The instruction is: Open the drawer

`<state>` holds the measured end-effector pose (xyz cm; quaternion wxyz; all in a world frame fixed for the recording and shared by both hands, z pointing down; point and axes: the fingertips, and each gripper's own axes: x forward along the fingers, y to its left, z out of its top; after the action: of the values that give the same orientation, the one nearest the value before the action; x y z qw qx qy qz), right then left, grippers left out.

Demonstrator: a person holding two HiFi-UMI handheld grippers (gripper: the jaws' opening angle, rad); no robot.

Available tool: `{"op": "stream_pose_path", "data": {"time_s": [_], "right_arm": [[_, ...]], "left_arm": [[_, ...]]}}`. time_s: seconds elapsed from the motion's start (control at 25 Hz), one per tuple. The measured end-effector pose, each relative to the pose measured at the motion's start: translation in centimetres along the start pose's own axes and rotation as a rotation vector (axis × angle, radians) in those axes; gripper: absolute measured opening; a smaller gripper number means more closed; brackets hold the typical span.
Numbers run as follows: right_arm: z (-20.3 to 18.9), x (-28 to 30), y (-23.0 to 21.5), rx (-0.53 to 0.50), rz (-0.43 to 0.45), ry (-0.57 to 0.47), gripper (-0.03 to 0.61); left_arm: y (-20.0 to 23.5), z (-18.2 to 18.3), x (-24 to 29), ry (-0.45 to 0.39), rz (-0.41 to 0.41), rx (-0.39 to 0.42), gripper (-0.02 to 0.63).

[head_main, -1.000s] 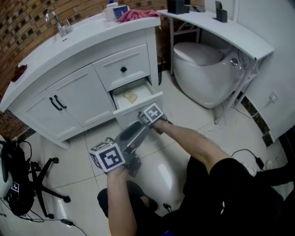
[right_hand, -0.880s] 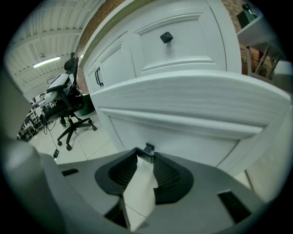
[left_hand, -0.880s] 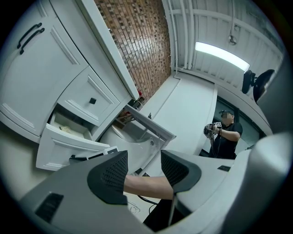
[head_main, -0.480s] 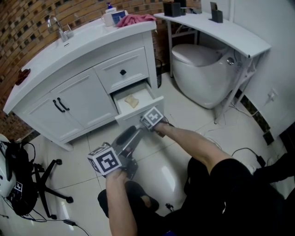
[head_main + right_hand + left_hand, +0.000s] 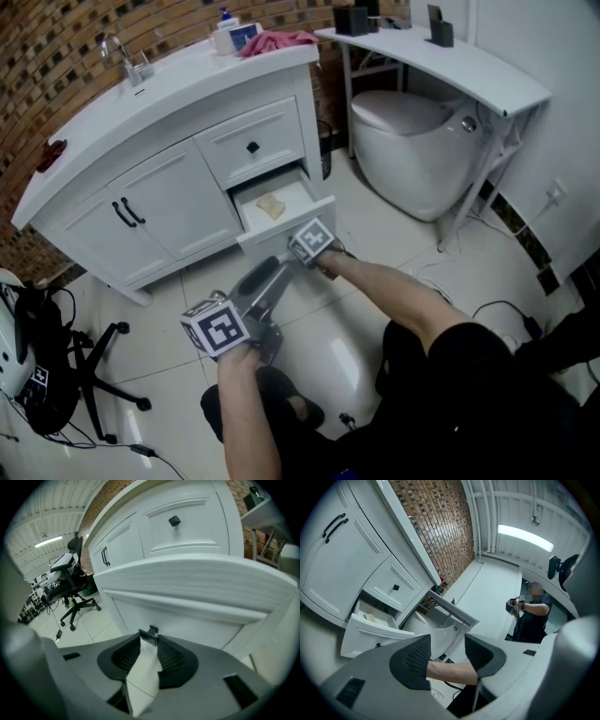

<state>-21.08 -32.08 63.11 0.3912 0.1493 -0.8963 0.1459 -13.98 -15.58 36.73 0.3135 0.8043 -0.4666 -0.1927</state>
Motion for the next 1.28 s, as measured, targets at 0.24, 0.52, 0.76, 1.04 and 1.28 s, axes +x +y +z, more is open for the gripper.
{"op": "stream_pose_path", "data": {"time_s": [0.24, 0.52, 0.76, 1.04, 1.28], "right_arm": [[-0.7, -0.8, 0.1, 0.072, 0.013, 0.017, 0.143], [0.0, -3.9, 1.7, 0.226, 0.179, -0.019, 0.112], [2.0, -10.0, 3.8, 0.250, 0.347, -0.106, 0.081], [3.7, -18.0, 7.5, 0.220, 0.545, -0.218, 0.067], [3.3, -22.7, 8.9, 0.191, 0.611, -0.254, 0.066]], "left_arm": [[-0.4, 0.1, 0.0, -0.004, -0.011, -0.001, 0.222], [-0.8, 0.6, -0.6, -0.015, -0.015, 0.010, 0.222], [-1.4, 0.6, -2.1, 0.007, -0.004, 0.047, 0.222], [-1.5, -0.1, -4.4, 0.112, 0.007, 0.136, 0.222], [-1.5, -1.9, -5.4, 0.145, -0.006, 0.088, 0.221]]}}
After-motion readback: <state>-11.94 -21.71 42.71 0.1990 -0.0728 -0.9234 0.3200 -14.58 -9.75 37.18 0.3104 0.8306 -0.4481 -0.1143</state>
